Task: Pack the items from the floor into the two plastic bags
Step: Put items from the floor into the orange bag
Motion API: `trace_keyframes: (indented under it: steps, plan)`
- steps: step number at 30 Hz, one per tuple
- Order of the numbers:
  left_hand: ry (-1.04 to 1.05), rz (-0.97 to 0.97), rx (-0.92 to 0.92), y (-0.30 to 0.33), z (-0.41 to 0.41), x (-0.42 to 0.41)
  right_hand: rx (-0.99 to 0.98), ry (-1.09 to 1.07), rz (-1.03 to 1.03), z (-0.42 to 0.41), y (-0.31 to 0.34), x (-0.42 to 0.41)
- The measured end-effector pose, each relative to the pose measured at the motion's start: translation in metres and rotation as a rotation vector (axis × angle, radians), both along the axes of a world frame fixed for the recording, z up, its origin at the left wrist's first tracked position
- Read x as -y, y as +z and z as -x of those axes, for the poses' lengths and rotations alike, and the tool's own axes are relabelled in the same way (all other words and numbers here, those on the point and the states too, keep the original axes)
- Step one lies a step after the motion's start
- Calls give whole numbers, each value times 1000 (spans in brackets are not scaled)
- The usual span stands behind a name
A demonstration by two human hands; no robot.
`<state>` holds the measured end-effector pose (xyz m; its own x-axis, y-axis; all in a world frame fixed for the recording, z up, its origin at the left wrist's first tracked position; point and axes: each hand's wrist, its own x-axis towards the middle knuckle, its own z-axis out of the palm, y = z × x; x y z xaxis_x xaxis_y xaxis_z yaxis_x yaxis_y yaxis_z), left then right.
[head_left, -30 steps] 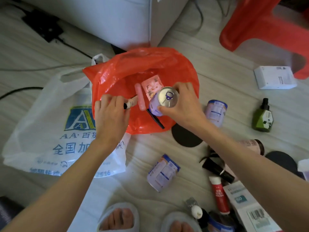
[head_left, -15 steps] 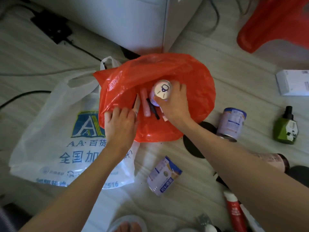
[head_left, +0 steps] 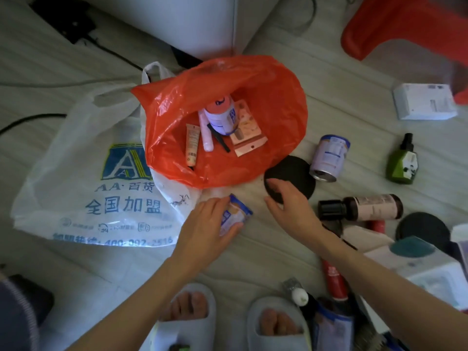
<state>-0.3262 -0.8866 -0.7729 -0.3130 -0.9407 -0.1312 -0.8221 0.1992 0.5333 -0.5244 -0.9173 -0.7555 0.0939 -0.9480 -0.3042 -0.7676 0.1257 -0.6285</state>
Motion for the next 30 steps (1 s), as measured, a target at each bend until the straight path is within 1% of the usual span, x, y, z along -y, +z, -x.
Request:
trace_keyframes:
  steps: [2,3,5,7,9,13,16,19,21,23,26,27,30]
  plan:
    - [-25,-59,64,-2,3,-13,-49,-7,-79,17,2,-24]
    - [-18,-96,97,-2,3,-15,-87,10,-152,24,5,-35]
    - [20,-193,115,0,2,-15,-193,90,-366,37,12,-56]
    - [7,-209,122,1,4,-14,-282,168,-554,45,18,-76]
    - [-34,-178,135,3,9,-15,-312,204,-637,48,20,-91]
    - [-25,-147,125,-2,10,-24,-262,214,-704,45,23,-103]
    - [-11,-154,124,-5,11,-30,-280,238,-656,43,20,-109]
    - [10,-189,84,-6,11,-29,-253,170,-576,41,17,-112]
    - [49,-223,15,-6,11,-29,-241,115,-500,40,17,-110]
    - [157,-260,-99,-2,14,-31,-205,23,-392,39,20,-103]
    - [434,-267,-295,15,21,-31,-52,-141,-217,34,28,-77]
    - [493,-253,-344,23,23,-30,5,-193,-158,30,32,-65]
    - [567,-187,-397,43,22,-19,160,-318,-25,14,43,-25]
